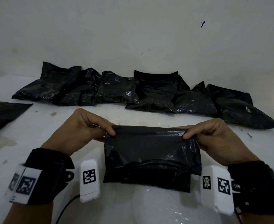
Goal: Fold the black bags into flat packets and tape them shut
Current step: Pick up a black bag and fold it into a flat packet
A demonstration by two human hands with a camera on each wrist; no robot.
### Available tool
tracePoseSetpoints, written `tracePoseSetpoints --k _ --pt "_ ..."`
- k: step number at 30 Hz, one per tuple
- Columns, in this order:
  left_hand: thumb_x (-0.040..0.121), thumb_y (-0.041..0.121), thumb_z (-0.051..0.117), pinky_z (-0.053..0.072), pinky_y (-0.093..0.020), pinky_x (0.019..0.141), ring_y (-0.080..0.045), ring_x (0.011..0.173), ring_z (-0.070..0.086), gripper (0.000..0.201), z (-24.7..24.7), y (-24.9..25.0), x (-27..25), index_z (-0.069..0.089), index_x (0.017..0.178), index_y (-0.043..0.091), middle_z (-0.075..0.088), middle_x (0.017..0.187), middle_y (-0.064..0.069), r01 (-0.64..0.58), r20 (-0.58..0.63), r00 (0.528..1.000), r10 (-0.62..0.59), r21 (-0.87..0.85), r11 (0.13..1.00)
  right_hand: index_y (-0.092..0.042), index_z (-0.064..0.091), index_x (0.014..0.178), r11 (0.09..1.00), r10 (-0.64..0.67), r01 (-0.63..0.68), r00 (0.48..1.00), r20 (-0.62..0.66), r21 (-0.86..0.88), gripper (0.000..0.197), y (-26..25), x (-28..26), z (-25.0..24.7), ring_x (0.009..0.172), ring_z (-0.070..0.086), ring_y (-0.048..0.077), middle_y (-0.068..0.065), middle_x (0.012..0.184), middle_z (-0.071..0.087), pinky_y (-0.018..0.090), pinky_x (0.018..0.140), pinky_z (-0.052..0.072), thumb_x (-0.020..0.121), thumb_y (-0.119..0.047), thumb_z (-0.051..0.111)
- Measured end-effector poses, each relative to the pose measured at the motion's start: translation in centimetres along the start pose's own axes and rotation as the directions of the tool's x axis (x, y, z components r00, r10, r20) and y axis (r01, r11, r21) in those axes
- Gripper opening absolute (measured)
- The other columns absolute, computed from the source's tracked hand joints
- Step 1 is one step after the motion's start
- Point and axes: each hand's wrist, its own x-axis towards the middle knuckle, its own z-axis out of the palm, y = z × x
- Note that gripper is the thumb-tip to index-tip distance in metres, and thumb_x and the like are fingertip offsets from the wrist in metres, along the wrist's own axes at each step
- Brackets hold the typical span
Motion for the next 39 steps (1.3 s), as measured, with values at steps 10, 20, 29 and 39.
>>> tracePoseSetpoints --k 10,20,29,39 --pt "0.088 -0.016 0.055 0.060 -0.028 0.061 -0.030 0.072 0.072 0.032 0.1 0.0 -0.5 0.077 0.071 0.002 0.073 0.075 -0.019 0.103 -0.002 0.995 -0.103 0.073 0.992 -0.015 0.081 0.078 0.964 0.167 -0.157 0.985 0.031 -0.213 0.059 -0.8 -0.3 0.3 0.073 0.074 0.021 0.013 0.080 0.076 0.031 0.060 0.059 0.089 0.024 0.038" --pt "0.062 0.018 0.088 0.056 -0.022 0.060 -0.023 0.067 0.071 0.015 0.9 -0.2 -0.2 0.077 0.068 0.009 0.074 0.073 -0.013 0.081 -0.074 0.994 -0.080 0.012 0.997 0.002 0.078 0.080 0.972 0.233 -0.232 0.972 0.030 -0.037 0.034 -0.7 0.2 0.3 0.074 0.071 0.028 0.026 0.084 0.072 0.029 0.064 0.057 0.077 0.004 0.044" --pt "0.048 0.015 0.088 0.061 -0.035 0.070 -0.032 0.069 0.072 0.034 2.2 -0.9 0.8 0.064 0.071 0.004 0.071 0.071 -0.021 -0.030 -0.268 0.963 -0.003 -0.121 0.992 -0.011 0.077 0.078 0.995 -0.018 0.002 0.987 -0.161 -0.103 0.053 0.4 0.9 1.7 0.073 0.071 0.025 0.018 0.081 0.074 0.030 0.072 0.060 0.044 -0.048 0.094" --pt "0.063 0.025 0.086 0.059 -0.033 0.071 -0.030 0.088 0.073 0.061 2.3 -0.3 0.6 0.061 0.118 0.014 0.075 0.098 -0.013 0.091 -0.053 0.993 -0.107 -0.243 0.966 -0.012 0.074 0.071 0.988 -0.026 0.061 0.971 -0.238 0.139 0.025 -0.7 0.7 2.8 0.067 0.071 0.018 0.011 0.075 0.073 0.023 0.062 0.058 0.048 -0.010 0.083"
